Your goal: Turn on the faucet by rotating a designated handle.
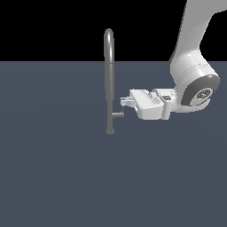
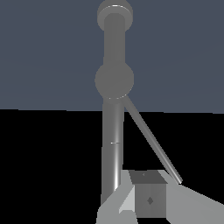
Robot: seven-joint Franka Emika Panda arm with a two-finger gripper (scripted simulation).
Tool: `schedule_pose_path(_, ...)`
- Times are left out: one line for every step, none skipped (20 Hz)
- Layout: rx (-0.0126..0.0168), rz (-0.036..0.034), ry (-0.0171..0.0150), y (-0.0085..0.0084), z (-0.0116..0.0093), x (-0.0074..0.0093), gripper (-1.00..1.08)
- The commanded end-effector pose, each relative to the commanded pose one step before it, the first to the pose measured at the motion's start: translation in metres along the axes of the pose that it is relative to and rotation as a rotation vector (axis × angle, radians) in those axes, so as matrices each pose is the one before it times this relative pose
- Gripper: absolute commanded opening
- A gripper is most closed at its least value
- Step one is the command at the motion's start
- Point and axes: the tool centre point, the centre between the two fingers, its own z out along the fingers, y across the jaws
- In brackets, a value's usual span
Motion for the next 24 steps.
schedule_pose_path(-0.00270, 0.01132, -0.00390, 0.01241, -0.00014, 0.00829, -1.00)
schedule_pose_path(-0.00050, 0.00142, -0.00060, 0.00424, -0.00001, 0.00268, -1.00)
schedule_pose_path(-0.00050, 0.00142, -0.00059, 0.00428, -0.00001, 0.00270, -1.00)
schedule_pose_path(-0.00050, 0.00143, -0.00058, 0.00432, -0.00002, 0.00273, -1.00)
schedule_pose_path(-0.00049, 0.00143, -0.00057, 0.00436, -0.00002, 0.00276, -1.00)
schedule_pose_path(0.00000, 0.00000, 0.00000, 0.00000, 0.00000, 0.00000, -1.00)
schedule_pose_path(0.00372, -0.02375, 0.00667, -0.01197, 0.00012, -0.00994, -1.00)
schedule_pose_path(-0.00060, 0.00349, -0.00102, 0.00418, 0.00001, 0.00591, -1.00)
schedule_pose_path(-0.00059, 0.00343, -0.00100, 0.00420, 0.00000, 0.00589, -1.00)
schedule_pose_path(-0.00060, 0.00353, -0.00102, 0.00419, 0.00000, 0.00595, -1.00)
schedule_pose_path(-0.00058, 0.00347, -0.00100, 0.00419, 0.00000, 0.00593, -1.00)
schedule_pose_path(-0.00058, 0.00350, -0.00100, 0.00418, -0.00001, 0.00596, -1.00)
schedule_pose_path(-0.00058, 0.00351, -0.00099, 0.00417, -0.00001, 0.00597, -1.00)
schedule_pose_path(-0.00056, 0.00351, -0.00097, 0.00415, -0.00003, 0.00599, -1.00)
schedule_pose_path(0.00000, 0.00000, 0.00000, 0.00000, 0.00000, 0.00000, -1.00)
schedule_pose_path(-0.00200, -0.03055, 0.00132, -0.01150, 0.00018, -0.01841, -1.00)
schedule_pose_path(0.00021, 0.00361, -0.00017, 0.00121, 0.00000, 0.00609, -1.00)
schedule_pose_path(0.00021, 0.00358, -0.00017, 0.00120, -0.00001, 0.00605, -1.00)
schedule_pose_path(0.00021, 0.00354, -0.00017, 0.00119, -0.00001, 0.00600, -1.00)
schedule_pose_path(0.00021, 0.00354, -0.00017, 0.00117, -0.00001, 0.00598, -1.00)
schedule_pose_path(0.00021, 0.00351, -0.00017, 0.00116, -0.00001, 0.00593, -1.00)
schedule_pose_path(0.00022, 0.00351, -0.00017, 0.00115, -0.00002, 0.00590, -1.00)
schedule_pose_path(0.00022, 0.00348, -0.00016, 0.00113, -0.00002, 0.00585, -1.00)
schedule_pose_path(0.00022, 0.00344, -0.00016, 0.00111, -0.00003, 0.00580, -1.00)
